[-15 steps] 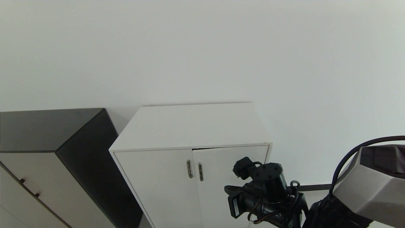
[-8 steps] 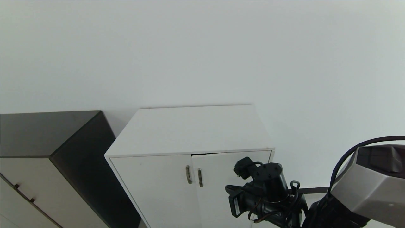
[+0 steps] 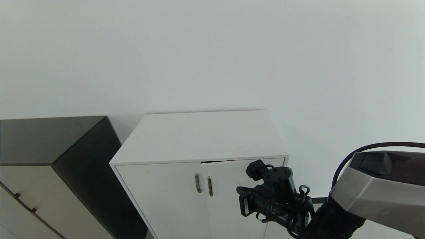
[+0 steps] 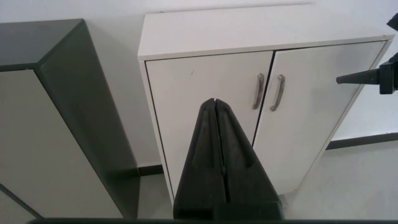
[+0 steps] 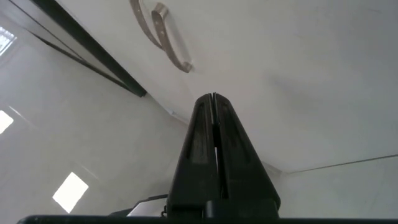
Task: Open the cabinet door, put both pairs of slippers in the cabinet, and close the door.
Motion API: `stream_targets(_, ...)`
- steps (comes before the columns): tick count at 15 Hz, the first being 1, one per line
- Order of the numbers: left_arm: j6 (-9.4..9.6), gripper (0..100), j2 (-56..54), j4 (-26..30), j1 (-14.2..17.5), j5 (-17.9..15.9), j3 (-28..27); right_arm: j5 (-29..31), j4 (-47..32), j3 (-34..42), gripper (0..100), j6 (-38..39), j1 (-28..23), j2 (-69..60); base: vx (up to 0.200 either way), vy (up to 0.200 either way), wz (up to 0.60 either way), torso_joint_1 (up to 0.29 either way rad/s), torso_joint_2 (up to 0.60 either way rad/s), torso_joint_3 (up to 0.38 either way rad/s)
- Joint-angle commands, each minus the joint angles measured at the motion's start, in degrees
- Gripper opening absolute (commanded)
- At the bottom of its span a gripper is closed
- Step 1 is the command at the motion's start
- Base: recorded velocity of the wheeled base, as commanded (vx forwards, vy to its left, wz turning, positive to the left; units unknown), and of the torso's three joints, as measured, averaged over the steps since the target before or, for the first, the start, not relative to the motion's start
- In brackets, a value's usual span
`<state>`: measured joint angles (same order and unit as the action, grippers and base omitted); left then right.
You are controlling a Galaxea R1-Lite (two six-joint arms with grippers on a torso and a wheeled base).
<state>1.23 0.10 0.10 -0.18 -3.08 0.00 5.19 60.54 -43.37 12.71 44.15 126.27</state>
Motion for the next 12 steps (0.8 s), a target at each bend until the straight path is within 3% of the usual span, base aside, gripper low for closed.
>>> stream_targets(1,0.0,0,-0.01,-0.01,0.01,0.01,0.0,-0.01,0.02,-0.92,0,0.03,-1.09,1.35,0.0,0.0,0.0,0.0,0.0,0.0)
stream_targets(12,0.0,0,-0.01,-0.01,0.01,0.01,0.0,-0.01,0.11,-3.74,0,1.26,-3.46,3.98,0.0,0.0,0.0,0.0,0.0,0.0)
